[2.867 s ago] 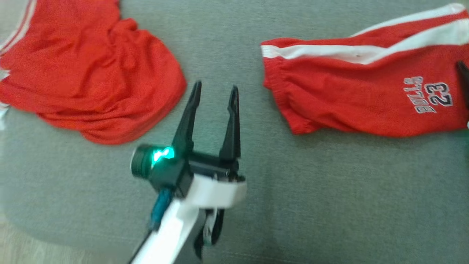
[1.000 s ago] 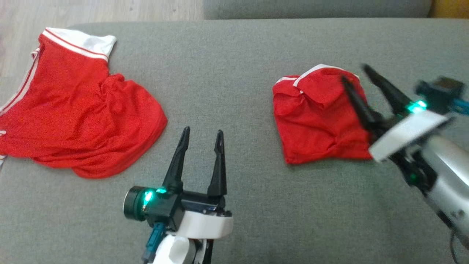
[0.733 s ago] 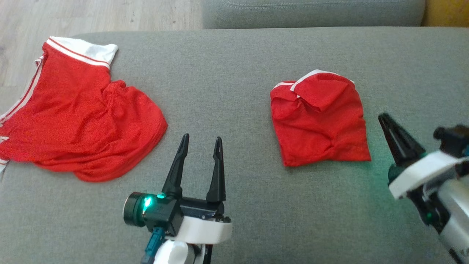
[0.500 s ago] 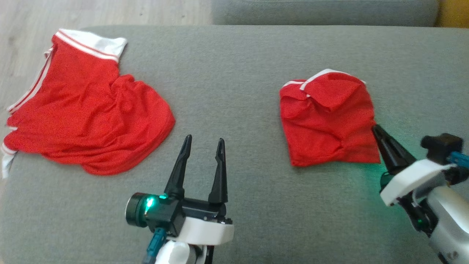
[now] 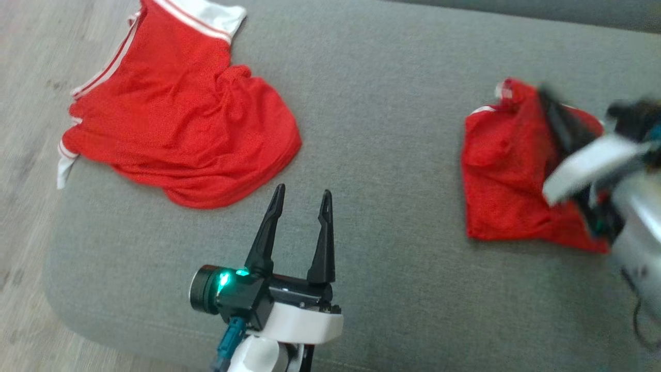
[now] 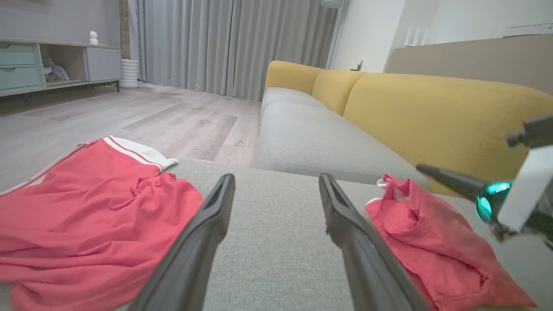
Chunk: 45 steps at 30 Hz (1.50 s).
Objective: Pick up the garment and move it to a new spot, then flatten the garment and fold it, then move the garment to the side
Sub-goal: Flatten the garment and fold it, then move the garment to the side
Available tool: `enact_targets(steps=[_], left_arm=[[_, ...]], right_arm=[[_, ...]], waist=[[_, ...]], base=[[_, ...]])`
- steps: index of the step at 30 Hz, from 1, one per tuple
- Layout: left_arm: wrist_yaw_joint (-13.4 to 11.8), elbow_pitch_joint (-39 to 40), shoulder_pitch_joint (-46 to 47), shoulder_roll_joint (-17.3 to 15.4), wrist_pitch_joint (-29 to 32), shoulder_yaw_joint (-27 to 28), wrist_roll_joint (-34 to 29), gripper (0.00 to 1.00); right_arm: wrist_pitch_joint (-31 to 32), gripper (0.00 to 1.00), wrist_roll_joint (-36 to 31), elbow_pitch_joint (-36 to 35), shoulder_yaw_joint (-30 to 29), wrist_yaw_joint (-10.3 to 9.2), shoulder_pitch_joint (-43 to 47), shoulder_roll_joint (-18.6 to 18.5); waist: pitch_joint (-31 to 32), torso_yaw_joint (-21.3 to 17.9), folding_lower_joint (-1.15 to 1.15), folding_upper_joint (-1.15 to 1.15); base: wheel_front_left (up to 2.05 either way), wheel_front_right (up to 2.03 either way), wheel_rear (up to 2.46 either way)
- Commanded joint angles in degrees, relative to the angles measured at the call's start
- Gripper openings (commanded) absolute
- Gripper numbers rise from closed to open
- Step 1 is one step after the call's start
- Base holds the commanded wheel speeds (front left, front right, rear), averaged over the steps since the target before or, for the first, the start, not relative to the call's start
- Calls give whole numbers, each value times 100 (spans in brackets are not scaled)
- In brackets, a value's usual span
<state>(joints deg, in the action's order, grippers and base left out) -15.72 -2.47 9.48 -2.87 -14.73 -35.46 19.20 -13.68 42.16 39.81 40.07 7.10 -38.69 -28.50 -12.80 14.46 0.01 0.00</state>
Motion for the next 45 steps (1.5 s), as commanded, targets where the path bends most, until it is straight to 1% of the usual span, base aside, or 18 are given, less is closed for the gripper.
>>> enact_targets(steps=[1,3,6,7,8,12,15,20,24,30,36,45], left_arm=[[-45,213,198,0,-27,98,18,100],[-76,211,210,0,-27,101,13,100],[-91,181,220,0,-27,134,3,100],[-90,160,205,0,-27,156,1,100],[-87,136,180,0,-27,185,-5,100],[-47,-14,-13,0,-27,394,-68,100],[37,-154,-208,0,-27,629,-173,100],[236,-311,-596,0,-27,1045,-325,100],[399,-374,-925,0,-27,1320,-482,100],[501,-347,-1420,0,-27,1614,-471,100],[574,-399,-1665,0,-27,1827,-422,100],[562,-394,-1672,0,-27,1960,-509,100]], right_arm=[[-102,0,-153,-112,-128,39,-274,-42],[-125,0,-479,-332,-556,39,-422,49],[-128,0,-871,-744,-1211,39,-55,213],[-129,35,-959,-855,-1393,39,160,267],[-129,100,-1043,-958,-1577,39,388,314],[-130,100,-1426,-1444,-2387,39,1415,564],[-130,100,-1659,-1873,-2844,39,2213,824],[-131,100,-2024,-2605,-3250,39,3341,1277],[-131,100,-2381,-2971,-3411,39,3939,1487],[-131,100,-2540,-3069,-3578,39,4476,1676],[-131,100,-2663,-3090,-3609,39,4665,1755],[-131,100,-2588,-3059,-3569,39,4726,1866]], waist=[[-77,61,-1,0],[-75,34,-1,0],[37,-49,-1,0],[102,-93,-1,0],[171,-147,-1,0],[536,-448,-1,0],[800,-687,-1,0],[1189,-1044,-1,0],[1408,-1287,-1,0],[1733,-1481,-1,0],[1840,-1561,-1,0],[1851,-1555,-1,0]], base=[[0,0,0],[0,0,0],[0,0,0],[0,0,0],[0,0,0],[0,0,0],[0,0,0],[0,0,0],[0,0,0],[0,0,0],[0,0,0],[0,0,0]])
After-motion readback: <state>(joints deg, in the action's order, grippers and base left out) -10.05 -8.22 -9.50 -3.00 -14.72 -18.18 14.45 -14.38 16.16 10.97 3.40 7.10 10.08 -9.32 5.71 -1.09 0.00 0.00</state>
